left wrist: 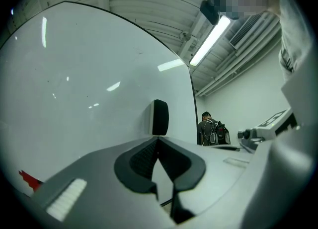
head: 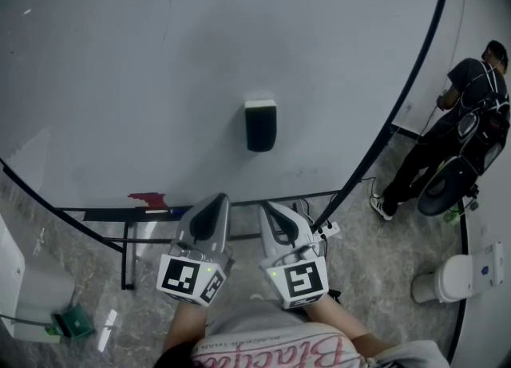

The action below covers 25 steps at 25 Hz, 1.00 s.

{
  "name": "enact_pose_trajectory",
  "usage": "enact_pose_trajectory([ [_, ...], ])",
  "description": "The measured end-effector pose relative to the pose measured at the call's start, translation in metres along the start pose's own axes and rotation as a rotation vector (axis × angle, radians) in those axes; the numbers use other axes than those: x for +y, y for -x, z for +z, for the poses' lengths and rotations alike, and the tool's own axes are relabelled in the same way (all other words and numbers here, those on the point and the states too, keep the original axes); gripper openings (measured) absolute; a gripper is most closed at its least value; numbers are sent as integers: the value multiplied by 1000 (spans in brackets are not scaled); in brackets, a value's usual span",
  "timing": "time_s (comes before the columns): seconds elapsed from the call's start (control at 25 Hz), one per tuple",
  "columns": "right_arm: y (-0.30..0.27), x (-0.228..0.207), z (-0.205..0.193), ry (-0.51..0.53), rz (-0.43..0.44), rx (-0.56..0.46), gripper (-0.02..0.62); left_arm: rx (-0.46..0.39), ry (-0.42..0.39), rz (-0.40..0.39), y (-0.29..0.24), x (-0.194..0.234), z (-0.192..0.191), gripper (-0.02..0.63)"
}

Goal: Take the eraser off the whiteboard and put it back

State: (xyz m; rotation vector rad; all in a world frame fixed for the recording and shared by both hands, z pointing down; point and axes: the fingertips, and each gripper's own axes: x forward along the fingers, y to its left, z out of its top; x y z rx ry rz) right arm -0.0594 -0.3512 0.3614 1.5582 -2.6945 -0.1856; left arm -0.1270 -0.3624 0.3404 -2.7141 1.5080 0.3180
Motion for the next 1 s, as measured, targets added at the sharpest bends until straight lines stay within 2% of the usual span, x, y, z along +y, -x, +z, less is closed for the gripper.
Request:
enact_pose_trajectory([
  [0.4,4,-4,2,11,-51,13,0,0,0,-16,4,-4,0,-2],
  [1.0,7,-3,3,-25,-62,8,0,0,-1,-15,9,-6,0,-2],
])
